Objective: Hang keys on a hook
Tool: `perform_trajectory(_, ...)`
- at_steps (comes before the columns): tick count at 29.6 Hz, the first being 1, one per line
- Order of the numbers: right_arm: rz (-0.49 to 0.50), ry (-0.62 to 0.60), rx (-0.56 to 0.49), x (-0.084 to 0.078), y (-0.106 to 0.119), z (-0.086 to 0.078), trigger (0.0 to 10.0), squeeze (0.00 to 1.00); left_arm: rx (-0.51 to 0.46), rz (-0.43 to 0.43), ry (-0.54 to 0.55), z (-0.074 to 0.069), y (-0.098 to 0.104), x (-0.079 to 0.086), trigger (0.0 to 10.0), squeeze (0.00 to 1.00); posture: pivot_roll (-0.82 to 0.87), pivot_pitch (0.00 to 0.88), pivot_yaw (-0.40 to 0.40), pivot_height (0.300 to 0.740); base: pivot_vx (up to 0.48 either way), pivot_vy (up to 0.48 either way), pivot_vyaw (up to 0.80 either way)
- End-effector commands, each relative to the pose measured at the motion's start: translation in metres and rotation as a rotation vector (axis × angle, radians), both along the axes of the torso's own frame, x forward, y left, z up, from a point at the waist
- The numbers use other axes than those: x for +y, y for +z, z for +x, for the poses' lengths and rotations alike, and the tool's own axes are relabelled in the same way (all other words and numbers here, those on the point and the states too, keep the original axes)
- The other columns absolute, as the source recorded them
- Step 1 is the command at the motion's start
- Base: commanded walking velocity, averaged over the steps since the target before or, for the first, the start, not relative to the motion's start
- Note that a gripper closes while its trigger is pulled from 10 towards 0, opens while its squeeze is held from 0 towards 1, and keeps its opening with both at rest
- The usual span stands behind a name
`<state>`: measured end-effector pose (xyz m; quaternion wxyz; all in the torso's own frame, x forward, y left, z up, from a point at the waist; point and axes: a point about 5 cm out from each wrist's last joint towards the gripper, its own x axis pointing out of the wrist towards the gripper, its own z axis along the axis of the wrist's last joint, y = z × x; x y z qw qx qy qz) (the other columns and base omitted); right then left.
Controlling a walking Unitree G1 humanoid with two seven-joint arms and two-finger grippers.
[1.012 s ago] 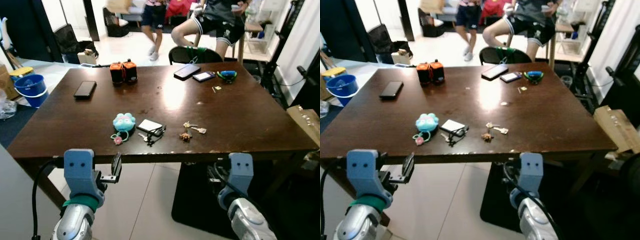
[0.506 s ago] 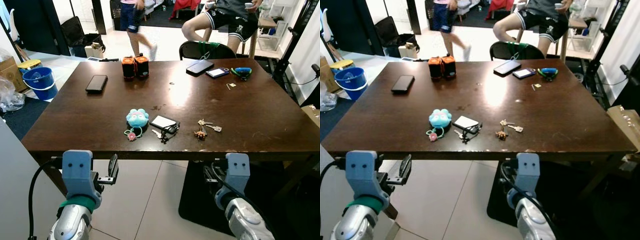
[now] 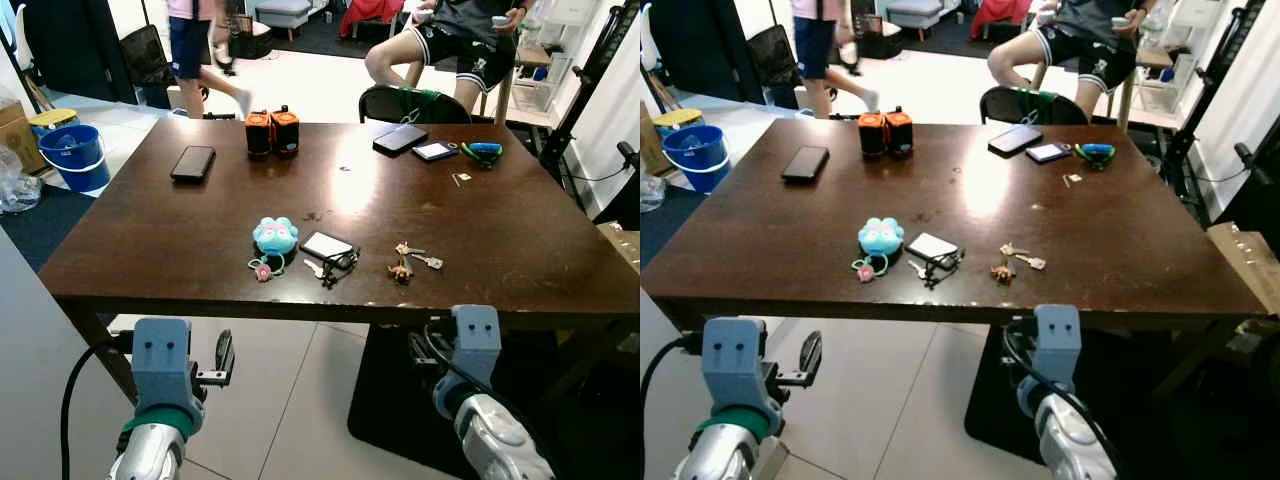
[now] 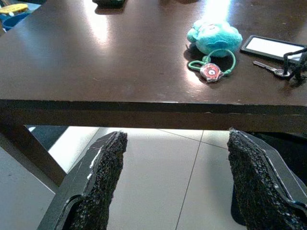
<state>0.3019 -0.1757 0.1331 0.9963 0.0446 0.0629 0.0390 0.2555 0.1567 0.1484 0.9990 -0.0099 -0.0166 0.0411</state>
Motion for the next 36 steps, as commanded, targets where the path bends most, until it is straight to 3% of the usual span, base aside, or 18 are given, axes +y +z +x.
perform_trajectory(1,-0.004,-0.01,0.03,-0.002,-0.006,-0.001,10.0,0.0,0.024,0.023,-0.012,0.001,-0.006,0.0,10.0,0.0,-0.21,0.113,0.092,0.74,0.0,0.0,0.0)
perform_trajectory(6,0.024,-0.032,0.027,-0.003,-0.005,-0.001,10.0,0.0,0.066,0.042,-0.056,0.009,-0.017,-0.005,10.0,0.0,-0.22,0.116,0.124,0.74,0.0,0.0,0.0)
perform_trajectory(15,0.053,-0.034,0.039,-0.002,-0.004,-0.001,10.0,0.0,0.114,0.045,-0.043,0.008,-0.026,-0.003,10.0,0.0,-0.21,0.136,0.151,0.74,0.0,0.0,0.0)
perform_trajectory(36,0.042,-0.027,0.021,0.003,0.0,0.0,10.0,0.0,0.07,0.063,-0.052,0.01,-0.023,-0.008,10.0,0.0,-0.24,0.144,0.163,0.74,0.0,0.0,0.0)
